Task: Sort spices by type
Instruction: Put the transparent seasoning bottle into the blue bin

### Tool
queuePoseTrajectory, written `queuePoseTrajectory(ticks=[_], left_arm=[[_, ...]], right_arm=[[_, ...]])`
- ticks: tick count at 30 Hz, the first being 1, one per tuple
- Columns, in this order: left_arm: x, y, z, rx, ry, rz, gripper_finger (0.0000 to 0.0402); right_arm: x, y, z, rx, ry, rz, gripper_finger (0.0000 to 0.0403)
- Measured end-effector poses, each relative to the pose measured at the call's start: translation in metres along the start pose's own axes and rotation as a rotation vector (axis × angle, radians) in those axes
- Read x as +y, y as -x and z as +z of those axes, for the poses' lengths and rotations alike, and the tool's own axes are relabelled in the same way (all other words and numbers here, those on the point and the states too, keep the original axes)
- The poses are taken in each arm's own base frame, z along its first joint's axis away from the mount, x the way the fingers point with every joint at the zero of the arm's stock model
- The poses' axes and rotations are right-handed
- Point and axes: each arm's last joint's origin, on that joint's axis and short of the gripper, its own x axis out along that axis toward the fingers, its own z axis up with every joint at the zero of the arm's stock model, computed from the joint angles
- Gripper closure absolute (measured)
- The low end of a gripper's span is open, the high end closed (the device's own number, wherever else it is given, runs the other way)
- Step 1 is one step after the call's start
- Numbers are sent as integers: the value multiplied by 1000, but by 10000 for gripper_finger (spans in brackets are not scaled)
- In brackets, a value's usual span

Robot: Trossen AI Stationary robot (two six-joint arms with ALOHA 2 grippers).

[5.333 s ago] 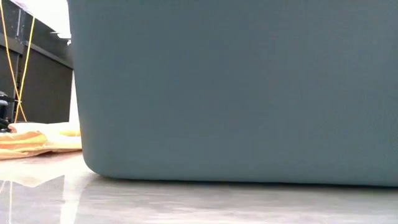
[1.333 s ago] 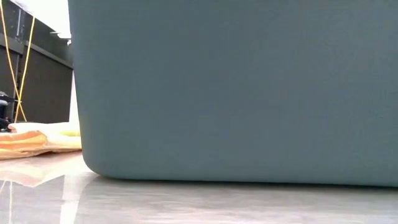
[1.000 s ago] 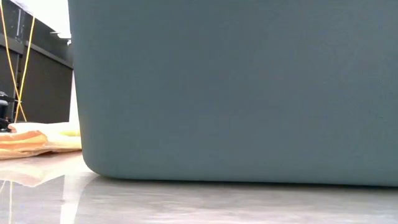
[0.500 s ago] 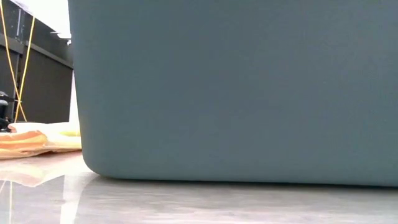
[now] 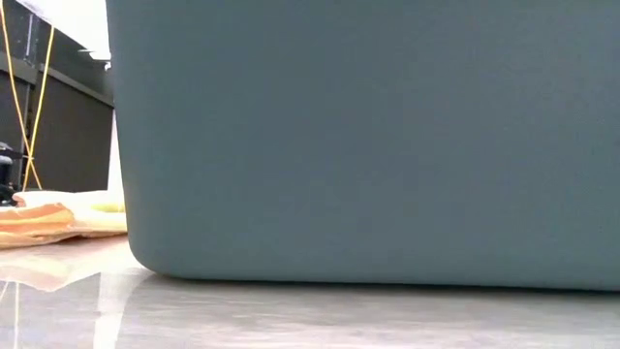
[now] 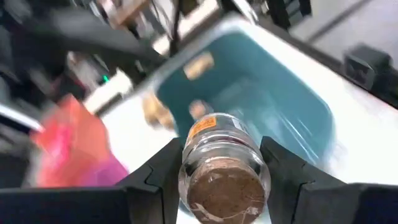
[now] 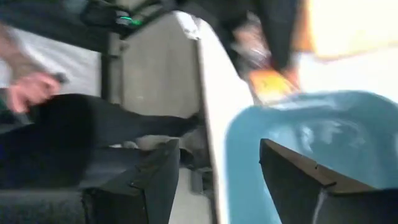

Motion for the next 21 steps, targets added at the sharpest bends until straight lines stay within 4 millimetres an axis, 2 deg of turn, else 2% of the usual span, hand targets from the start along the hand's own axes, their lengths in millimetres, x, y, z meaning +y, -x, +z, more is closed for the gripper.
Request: queuePoseTrajectory(ticks=[5,11,16,21], left_arm=[[4,-5,-13,103,276,-34,260],[30,-19,-11,121,605,-81,260],[52,-46,2,244,621,-113,260],[55,-89,9,430,545,-172,261]], right_arm=[[0,20,-23,36,-23,-257,187],[9,33,-51,46,-49,-512,187],[16,42,-67,17,-99,-643,187],[25,47,-74,-60,-123,-667,187]])
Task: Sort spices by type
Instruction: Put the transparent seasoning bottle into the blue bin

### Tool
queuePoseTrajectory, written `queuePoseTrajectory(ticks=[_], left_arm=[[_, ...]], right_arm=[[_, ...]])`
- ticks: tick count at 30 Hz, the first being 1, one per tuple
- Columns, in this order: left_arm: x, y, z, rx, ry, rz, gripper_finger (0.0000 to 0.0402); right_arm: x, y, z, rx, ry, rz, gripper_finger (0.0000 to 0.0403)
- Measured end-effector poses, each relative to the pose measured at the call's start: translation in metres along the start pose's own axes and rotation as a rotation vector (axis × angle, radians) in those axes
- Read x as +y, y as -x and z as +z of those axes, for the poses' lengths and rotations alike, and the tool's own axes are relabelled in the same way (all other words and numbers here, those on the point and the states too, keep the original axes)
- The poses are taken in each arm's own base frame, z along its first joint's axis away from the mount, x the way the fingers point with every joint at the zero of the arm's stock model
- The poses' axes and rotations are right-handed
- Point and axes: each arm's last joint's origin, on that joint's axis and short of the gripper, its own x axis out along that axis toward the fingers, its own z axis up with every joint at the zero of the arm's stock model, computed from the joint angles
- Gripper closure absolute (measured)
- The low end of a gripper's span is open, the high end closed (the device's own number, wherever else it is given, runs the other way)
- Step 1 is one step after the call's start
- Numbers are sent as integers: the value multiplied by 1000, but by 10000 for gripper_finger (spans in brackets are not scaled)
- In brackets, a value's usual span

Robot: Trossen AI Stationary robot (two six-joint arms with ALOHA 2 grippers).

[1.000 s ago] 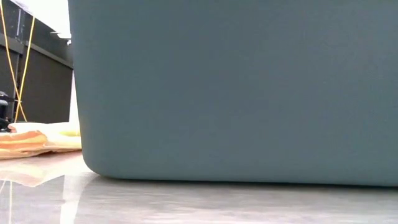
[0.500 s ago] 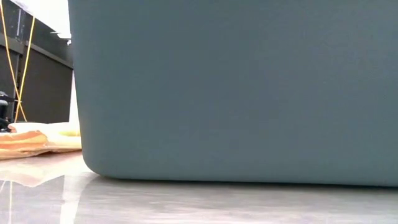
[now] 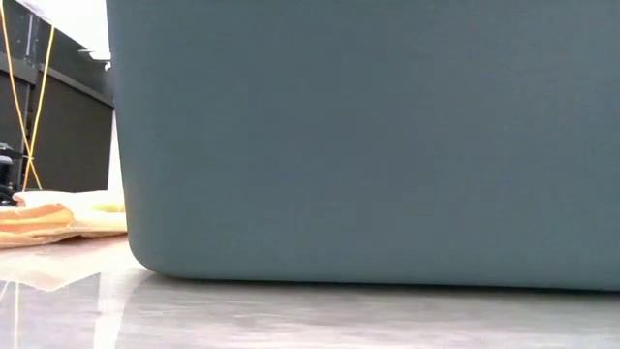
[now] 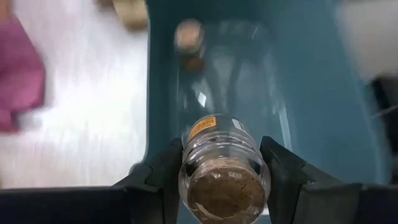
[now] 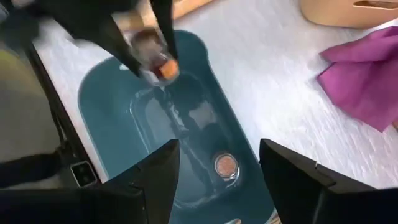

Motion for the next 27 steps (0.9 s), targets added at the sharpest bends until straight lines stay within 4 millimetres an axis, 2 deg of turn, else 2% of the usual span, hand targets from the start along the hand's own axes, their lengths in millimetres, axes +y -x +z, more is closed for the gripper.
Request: queuePoseTrajectory(ticks=[8,13,19,24,27], left_arm=[[-4,-55,15,214,2,23,261],[-7,-76,12,274,-12,23,261],[-8,-86,7,310,-18,24,253],[-8,-87,7,309,-34,20,251],[-7,-87,7,309,-133,6,252]], right_arm=[[4,10,-9,-73,-71,-23,187],[6,11,-11,-87,-94,-28,187],[6,11,-12,-90,-97,-28,187],[6,11,-11,-103,-90,-37,187],[5,11,-10,-106,-85,-41,187]])
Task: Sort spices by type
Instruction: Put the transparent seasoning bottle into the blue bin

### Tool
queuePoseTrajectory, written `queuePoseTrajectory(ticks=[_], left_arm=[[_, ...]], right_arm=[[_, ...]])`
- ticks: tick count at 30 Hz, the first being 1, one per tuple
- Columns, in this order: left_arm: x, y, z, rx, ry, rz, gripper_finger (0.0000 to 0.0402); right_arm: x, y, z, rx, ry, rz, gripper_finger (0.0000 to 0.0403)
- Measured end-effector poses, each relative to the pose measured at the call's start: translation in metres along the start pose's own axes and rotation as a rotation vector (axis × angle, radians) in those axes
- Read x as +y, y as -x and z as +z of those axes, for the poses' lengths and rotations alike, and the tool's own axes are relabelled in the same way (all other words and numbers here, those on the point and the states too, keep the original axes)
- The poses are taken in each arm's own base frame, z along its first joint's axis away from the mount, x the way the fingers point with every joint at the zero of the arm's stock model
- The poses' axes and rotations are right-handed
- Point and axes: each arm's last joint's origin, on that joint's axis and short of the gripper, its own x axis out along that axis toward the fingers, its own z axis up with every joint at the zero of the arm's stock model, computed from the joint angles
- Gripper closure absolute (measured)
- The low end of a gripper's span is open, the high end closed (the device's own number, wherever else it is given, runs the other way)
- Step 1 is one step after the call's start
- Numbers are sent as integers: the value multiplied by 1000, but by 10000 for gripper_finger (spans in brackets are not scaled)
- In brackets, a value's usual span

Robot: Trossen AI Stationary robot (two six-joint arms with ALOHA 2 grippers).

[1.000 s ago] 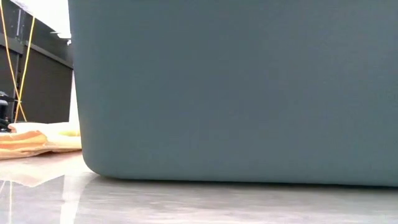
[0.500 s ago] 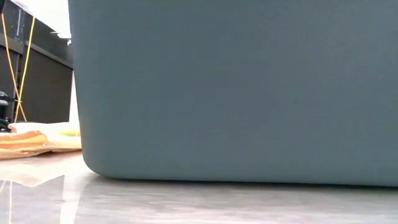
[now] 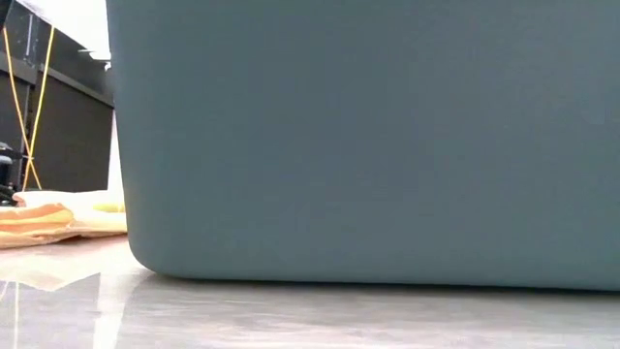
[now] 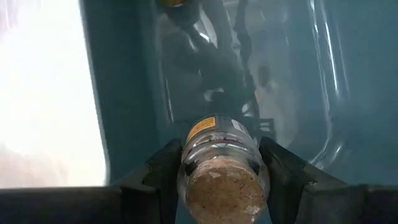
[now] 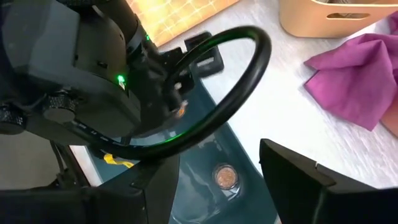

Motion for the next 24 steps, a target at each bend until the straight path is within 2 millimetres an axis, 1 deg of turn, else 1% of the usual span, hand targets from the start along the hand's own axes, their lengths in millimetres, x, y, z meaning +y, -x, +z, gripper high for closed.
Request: queuePoseTrajectory(ticks=[2,6,11,15,19,24], left_arm=[[0,0,0,-1,-124,0,250],[-4,1,0,-4,-455,-1,248],[-12,2,-1,-6,-831,-3,247],[-16,1,-2,-7,-1100,-2,246],[-17,-7,-2,35,-1239,23,246],[-16,-19,-4,70,-1311,17,245]], right_arm=[[0,0,1,-1,5,0,187],[0,0,1,-2,27,2,187],[0,0,1,-2,29,3,187],[0,0,1,-2,37,2,187],[0,0,1,-4,36,2,187],[0,0,1,-4,37,1,187]])
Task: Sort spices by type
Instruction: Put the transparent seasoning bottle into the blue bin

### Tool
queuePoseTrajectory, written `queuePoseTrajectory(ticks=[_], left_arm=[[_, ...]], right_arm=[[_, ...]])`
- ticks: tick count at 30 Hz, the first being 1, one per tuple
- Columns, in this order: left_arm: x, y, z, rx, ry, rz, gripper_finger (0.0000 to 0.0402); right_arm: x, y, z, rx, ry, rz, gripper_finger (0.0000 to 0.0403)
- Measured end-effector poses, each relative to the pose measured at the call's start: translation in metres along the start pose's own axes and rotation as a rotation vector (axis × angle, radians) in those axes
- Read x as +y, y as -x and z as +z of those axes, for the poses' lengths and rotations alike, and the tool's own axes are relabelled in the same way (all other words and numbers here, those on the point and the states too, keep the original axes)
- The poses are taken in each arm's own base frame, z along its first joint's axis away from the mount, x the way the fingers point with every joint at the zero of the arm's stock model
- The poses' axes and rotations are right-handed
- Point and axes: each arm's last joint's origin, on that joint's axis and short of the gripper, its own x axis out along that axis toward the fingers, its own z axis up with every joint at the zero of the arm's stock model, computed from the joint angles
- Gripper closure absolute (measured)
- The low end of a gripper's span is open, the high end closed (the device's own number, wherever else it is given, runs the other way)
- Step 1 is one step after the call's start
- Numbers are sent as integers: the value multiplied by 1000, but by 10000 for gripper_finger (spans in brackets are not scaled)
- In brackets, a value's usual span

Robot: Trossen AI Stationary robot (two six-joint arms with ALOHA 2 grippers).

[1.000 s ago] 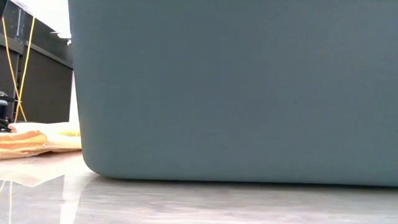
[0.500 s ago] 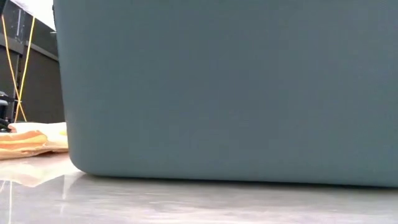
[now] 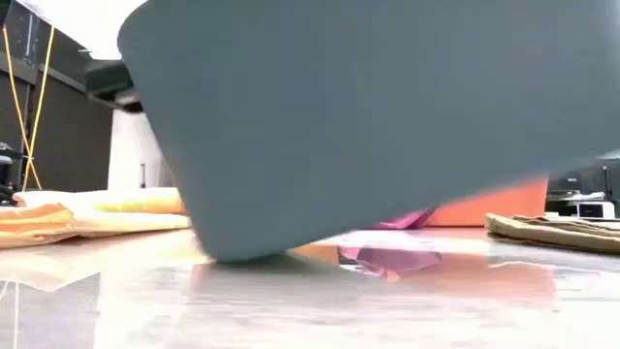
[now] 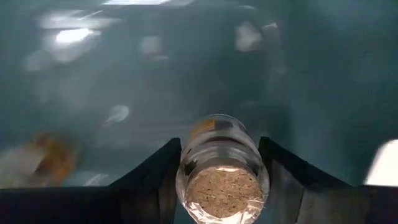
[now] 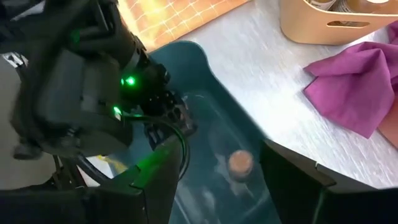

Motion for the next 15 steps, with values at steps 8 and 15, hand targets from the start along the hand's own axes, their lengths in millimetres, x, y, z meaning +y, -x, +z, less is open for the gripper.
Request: queuePoseTrajectory(ticks=[8,15], left_arm=[[1,-4,-2,4,-46,-2,245],[2,-4,-6,79,-28,22,245]], right_arm=[[0,0,0,-7,-12,-1,187],[0,0,0,-7,-12,-1,187]])
